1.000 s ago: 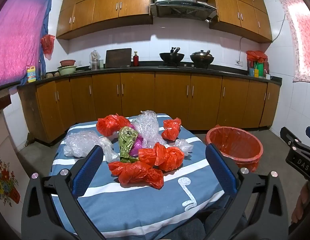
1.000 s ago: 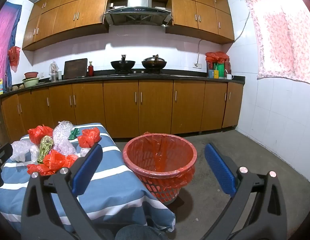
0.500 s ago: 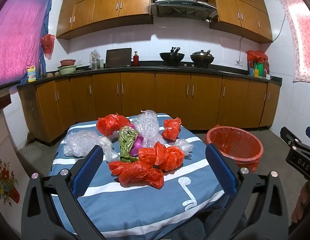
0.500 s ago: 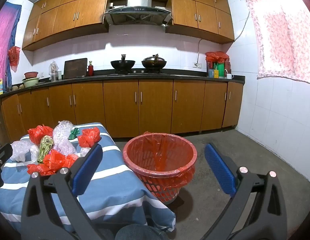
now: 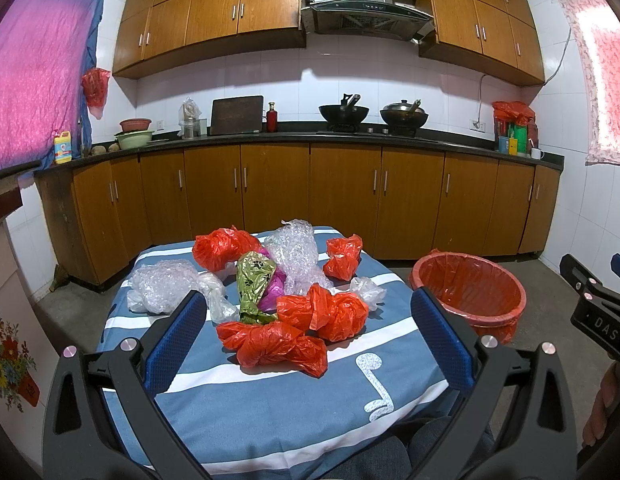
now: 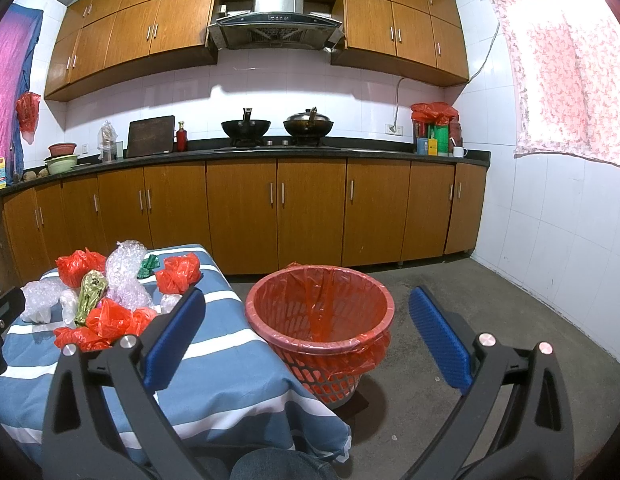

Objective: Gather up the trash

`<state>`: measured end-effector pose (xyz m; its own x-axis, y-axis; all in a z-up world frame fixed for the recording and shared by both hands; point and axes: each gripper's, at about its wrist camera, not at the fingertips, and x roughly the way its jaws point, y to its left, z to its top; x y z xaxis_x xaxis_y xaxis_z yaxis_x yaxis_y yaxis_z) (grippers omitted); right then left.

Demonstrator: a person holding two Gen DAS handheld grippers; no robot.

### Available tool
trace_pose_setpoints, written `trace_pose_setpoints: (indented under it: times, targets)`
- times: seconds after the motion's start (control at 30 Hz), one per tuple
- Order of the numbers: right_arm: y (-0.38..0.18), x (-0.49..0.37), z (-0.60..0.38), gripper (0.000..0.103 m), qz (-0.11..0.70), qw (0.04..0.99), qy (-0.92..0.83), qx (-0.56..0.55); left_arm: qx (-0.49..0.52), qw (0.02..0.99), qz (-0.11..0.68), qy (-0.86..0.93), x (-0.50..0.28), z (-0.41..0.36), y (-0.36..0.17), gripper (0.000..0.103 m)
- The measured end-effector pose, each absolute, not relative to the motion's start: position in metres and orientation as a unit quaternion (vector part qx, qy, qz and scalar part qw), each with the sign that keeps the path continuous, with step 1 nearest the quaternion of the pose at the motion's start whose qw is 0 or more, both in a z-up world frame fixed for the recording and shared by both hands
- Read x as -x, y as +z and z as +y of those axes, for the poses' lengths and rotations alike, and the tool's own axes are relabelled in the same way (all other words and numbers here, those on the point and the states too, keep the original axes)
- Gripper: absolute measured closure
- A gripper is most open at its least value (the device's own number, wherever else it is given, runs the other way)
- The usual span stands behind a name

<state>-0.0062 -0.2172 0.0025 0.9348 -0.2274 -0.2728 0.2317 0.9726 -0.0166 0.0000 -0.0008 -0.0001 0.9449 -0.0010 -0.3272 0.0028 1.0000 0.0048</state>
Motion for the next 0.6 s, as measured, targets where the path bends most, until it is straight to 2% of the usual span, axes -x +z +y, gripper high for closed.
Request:
trace_pose_setpoints:
  times: [0.6]
  targets:
    - [0.0020, 0.0058, -0.2182, 0.004, 0.139, 0.983, -0.117, -0.009, -0.001, 0.986, 0.166, -0.001, -0.0001, 0.0002, 0.0000, 0.002]
